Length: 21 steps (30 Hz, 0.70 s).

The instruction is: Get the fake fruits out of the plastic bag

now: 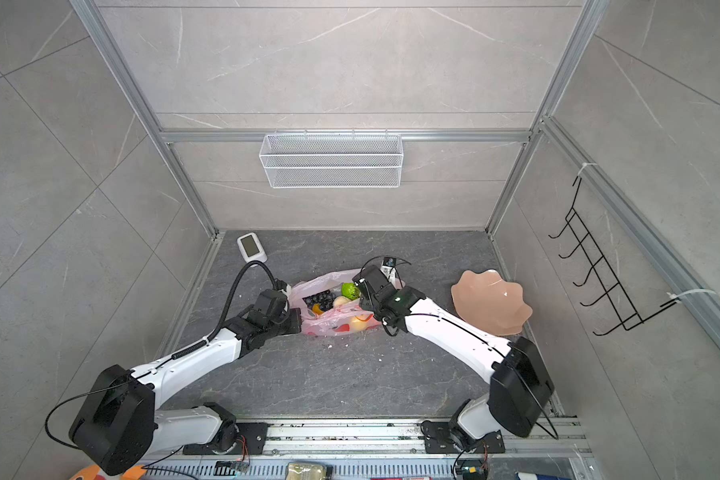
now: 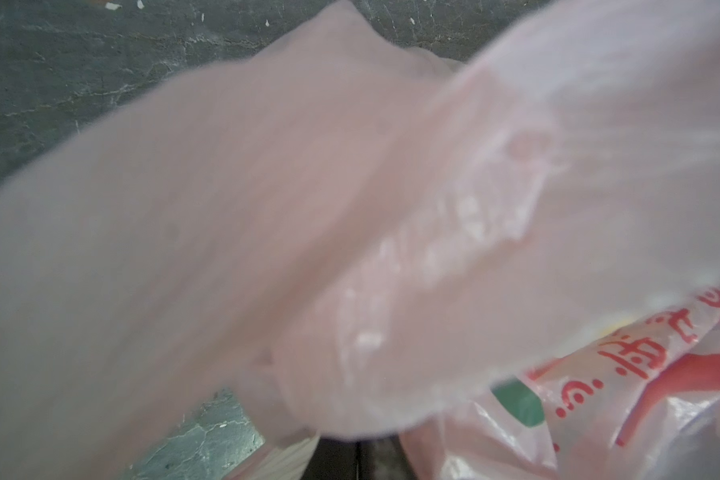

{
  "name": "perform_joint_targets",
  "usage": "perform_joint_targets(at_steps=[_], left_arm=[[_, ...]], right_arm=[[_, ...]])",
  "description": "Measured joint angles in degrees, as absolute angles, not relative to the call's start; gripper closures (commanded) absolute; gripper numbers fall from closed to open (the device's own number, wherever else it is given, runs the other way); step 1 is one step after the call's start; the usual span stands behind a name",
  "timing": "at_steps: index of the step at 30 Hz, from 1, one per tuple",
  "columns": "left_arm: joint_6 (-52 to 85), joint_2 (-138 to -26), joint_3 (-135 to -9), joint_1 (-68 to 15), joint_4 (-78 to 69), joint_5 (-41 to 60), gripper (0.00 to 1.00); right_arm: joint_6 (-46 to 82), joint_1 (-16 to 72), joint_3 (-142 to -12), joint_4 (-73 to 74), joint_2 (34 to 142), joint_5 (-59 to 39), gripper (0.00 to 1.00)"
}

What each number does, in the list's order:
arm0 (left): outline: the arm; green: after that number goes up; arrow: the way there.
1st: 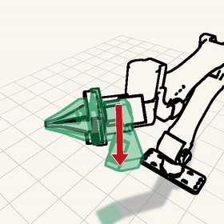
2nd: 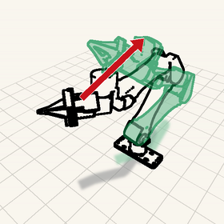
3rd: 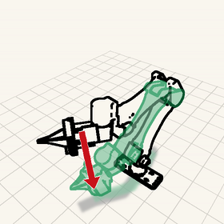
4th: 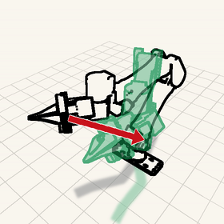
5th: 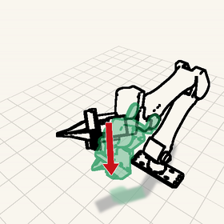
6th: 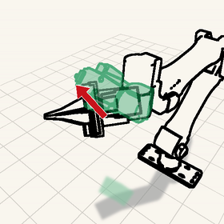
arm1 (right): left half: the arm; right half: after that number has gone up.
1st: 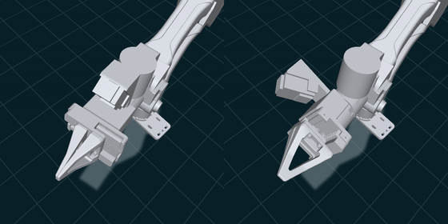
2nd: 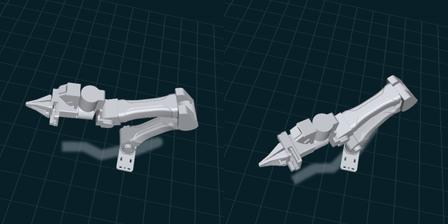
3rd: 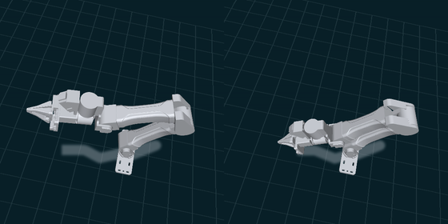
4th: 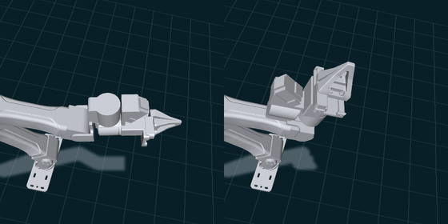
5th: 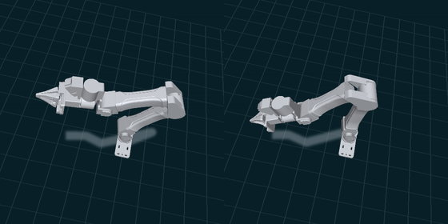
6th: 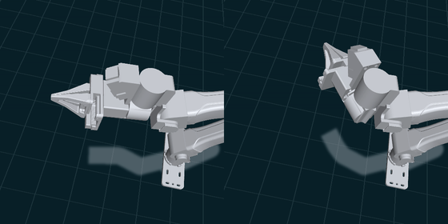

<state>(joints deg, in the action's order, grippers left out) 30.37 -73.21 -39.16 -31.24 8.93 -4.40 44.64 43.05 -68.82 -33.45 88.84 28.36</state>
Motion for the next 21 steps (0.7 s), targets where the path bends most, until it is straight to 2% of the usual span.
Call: perform_joint_targets(at_steps=[3, 5, 9, 16, 21], left_arm=[[30.4, -73.1, -38.5, -31.4, 8.5, -4.4, 1.00], [30.4, -73.0, -37.8, -31.6, 8.0, -4.3, 1.00], [30.4, -73.0, -36.8, -31.9, 7.0, -4.1, 1.00], [30.4, -73.0, -35.9, -32.8, 5.5, -3.9, 1.00], [30.4, -73.0, -35.3, -33.2, 4.6, -4.0, 1.00]], right_arm=[[45.6, 42.5, -69.3, -35.2, 92.2, 30.3, 0.19], [45.7, 41.3, -69.1, -34.9, 93.1, 29.7, 0.21], [45.5, 37.7, -67.3, -30.3, 93.1, 25.8, 0.22], [45.5, 34.2, -67.0, -23.9, 93.4, 17.6, 0.14], [46.6, 33.6, -66.7, -22.1, 93.3, 15.5, 0.12]])
